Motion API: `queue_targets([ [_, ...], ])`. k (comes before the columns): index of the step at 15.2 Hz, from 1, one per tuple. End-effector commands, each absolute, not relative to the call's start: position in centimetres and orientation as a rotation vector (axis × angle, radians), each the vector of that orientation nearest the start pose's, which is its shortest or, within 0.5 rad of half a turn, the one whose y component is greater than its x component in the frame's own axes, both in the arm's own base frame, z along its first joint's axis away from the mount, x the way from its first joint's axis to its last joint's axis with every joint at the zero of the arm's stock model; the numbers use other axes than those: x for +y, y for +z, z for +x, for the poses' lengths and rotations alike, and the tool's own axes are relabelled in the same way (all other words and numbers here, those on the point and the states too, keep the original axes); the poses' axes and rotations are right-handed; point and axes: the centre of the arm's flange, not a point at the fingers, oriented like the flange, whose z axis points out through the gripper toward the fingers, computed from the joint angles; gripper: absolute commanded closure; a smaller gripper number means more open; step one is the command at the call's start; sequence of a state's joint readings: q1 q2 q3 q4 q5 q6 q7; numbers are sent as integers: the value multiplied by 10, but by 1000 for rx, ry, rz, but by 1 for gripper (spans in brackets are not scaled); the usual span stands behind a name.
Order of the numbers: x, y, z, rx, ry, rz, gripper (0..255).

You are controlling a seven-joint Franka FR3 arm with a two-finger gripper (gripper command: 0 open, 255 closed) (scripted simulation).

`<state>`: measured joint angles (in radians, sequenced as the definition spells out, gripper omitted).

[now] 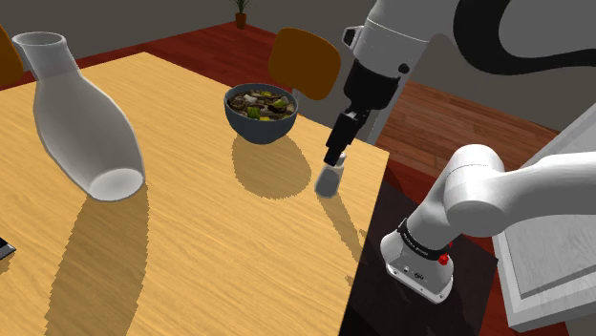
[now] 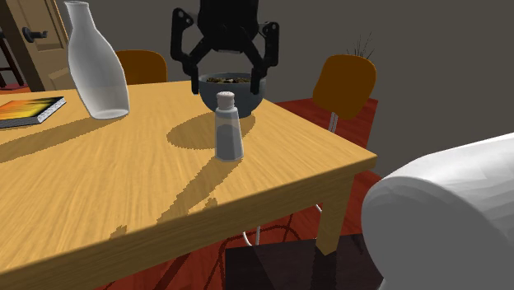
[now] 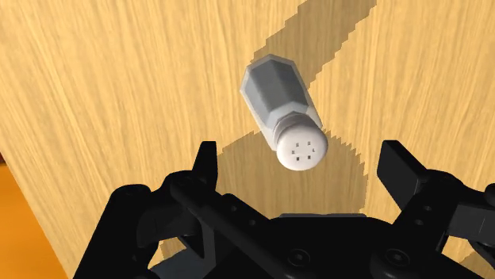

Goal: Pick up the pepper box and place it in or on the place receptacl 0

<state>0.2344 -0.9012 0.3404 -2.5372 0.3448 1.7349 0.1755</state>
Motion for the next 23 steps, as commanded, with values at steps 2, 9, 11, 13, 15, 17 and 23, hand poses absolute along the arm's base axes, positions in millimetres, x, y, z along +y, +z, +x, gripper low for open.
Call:
queue_targets([
  [2,208,516,231,-366,-72,-3022,0],
  [9,208,516,231,-366,-72,-3022,0],
  [11,208,516,231,-366,-72,-3022,255],
  [13,208,516,231,-366,-72,-3022,255],
  [15,208,516,231,-366,-72,-3022,255],
  [17,208,516,231,-366,-72,-3022,255],
  [23,208,532,231,-366,-72,-3022,255],
])
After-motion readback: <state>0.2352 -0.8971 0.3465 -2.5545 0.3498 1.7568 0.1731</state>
